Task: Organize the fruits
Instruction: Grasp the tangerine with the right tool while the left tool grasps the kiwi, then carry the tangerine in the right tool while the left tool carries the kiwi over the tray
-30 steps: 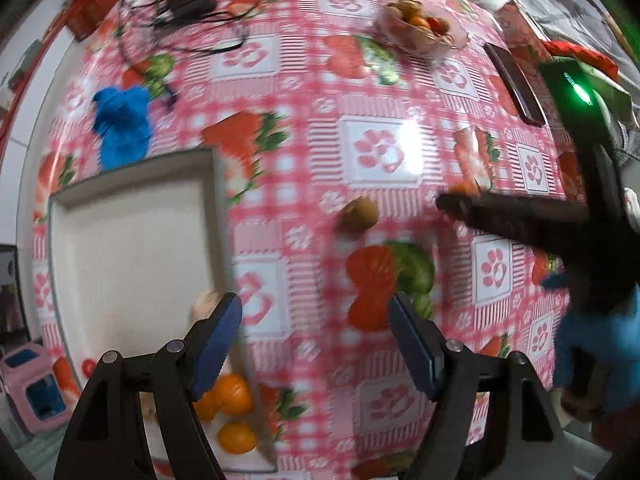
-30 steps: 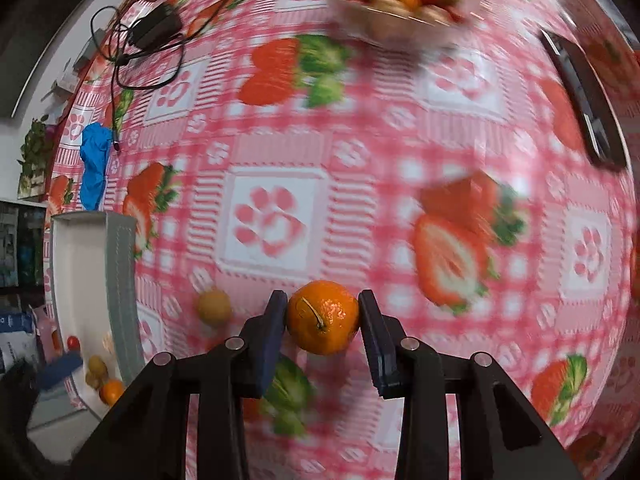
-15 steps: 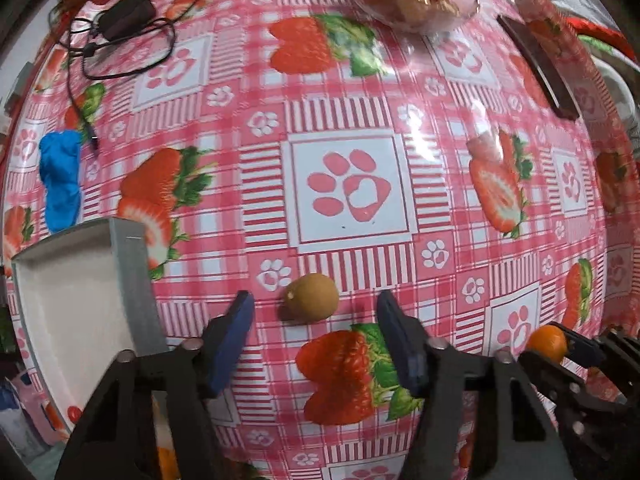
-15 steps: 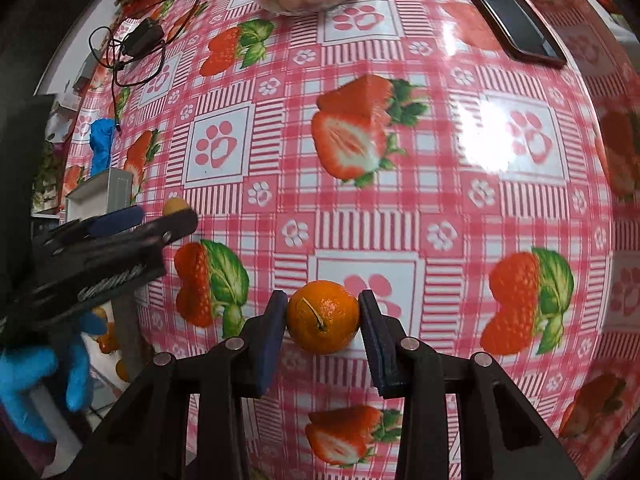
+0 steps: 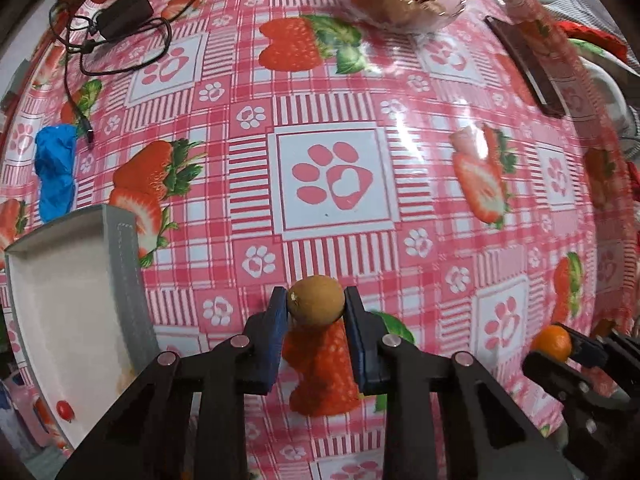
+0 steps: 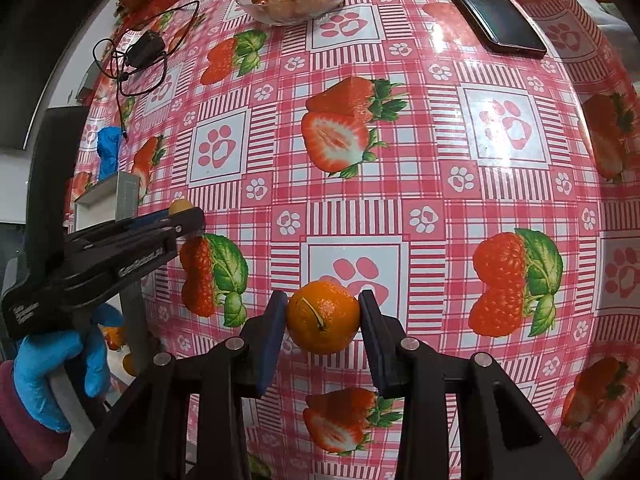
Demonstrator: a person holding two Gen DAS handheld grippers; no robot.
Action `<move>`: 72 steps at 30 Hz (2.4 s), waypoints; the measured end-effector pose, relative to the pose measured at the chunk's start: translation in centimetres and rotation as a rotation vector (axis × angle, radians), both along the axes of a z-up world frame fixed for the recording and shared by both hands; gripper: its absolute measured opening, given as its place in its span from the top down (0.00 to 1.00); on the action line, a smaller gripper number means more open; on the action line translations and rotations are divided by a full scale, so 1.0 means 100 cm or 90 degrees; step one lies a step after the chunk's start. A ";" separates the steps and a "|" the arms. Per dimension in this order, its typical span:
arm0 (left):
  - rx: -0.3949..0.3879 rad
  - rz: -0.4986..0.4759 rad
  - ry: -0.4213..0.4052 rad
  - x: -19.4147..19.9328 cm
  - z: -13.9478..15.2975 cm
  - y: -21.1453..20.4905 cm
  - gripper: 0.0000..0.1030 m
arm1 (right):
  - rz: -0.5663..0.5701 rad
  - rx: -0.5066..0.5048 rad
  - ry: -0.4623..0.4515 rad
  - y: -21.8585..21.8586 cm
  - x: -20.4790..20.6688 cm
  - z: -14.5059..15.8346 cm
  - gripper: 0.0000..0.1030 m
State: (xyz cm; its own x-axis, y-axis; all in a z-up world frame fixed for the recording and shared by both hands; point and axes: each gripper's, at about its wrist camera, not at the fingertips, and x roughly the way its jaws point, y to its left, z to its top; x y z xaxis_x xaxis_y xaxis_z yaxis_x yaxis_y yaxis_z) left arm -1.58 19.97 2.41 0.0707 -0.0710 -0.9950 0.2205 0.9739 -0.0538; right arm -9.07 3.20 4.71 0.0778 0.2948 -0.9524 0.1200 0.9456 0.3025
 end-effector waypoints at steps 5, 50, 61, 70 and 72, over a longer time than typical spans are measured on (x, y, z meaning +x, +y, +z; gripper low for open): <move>-0.015 -0.002 -0.010 -0.020 0.025 0.015 0.70 | 0.004 -0.002 -0.001 0.007 -0.005 0.005 0.63; -0.009 0.055 -0.075 -0.124 0.122 0.115 0.70 | 0.135 -0.018 -0.084 0.110 -0.015 0.102 0.63; -0.009 0.086 -0.066 -0.126 0.115 0.137 0.70 | 0.185 -0.017 -0.082 0.137 -0.012 0.102 0.63; -0.005 0.142 -0.043 -0.130 0.100 0.178 0.70 | 0.251 -0.018 -0.071 0.184 -0.011 0.095 0.63; -0.006 0.152 -0.044 -0.131 0.099 0.184 0.70 | 0.263 -0.020 -0.074 0.193 -0.010 0.097 0.63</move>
